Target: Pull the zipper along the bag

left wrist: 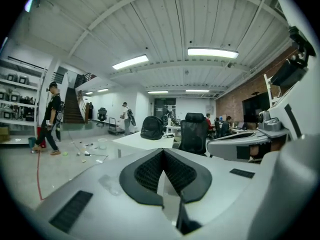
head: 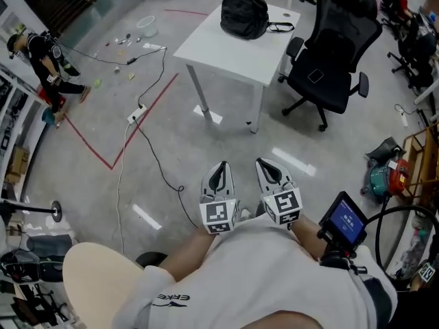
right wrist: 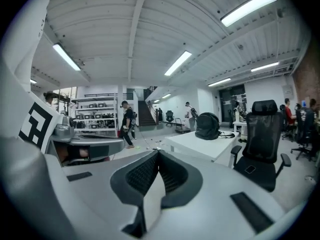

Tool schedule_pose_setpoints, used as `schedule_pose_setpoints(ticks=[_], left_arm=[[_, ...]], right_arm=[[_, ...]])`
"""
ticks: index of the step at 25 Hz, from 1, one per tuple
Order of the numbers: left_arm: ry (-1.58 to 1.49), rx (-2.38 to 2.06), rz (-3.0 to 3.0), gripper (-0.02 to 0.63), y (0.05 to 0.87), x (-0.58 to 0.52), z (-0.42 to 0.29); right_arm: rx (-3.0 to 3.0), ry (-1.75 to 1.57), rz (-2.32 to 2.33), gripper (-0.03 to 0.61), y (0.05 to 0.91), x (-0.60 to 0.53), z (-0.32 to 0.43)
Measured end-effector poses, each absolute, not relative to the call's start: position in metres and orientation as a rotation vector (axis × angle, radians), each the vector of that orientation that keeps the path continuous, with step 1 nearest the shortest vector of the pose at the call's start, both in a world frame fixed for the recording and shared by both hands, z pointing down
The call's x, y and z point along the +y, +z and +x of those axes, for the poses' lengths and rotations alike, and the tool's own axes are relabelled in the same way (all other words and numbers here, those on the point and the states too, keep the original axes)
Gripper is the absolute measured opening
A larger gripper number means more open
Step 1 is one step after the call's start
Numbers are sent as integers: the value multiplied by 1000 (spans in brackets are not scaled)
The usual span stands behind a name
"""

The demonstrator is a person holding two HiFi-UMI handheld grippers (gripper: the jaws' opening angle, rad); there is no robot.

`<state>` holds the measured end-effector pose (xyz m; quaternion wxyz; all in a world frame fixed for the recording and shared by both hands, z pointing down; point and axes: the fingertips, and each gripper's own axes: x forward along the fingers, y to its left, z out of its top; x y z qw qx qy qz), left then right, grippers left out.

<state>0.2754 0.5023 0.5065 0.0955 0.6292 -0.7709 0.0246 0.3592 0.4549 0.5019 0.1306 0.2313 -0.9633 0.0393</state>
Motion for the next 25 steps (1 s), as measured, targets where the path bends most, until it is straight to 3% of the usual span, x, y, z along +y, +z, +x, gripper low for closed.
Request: schedule_pose_setpoints(ticks=[12, 25], left_arm=[[30, -2495, 1547, 3, 509, 536, 187], [4, -2619, 1388, 3, 497, 465, 112]], right_arm=[[-2861, 46, 260, 5, 500, 478, 251], [-2901, 17, 50, 5, 492, 406, 166]])
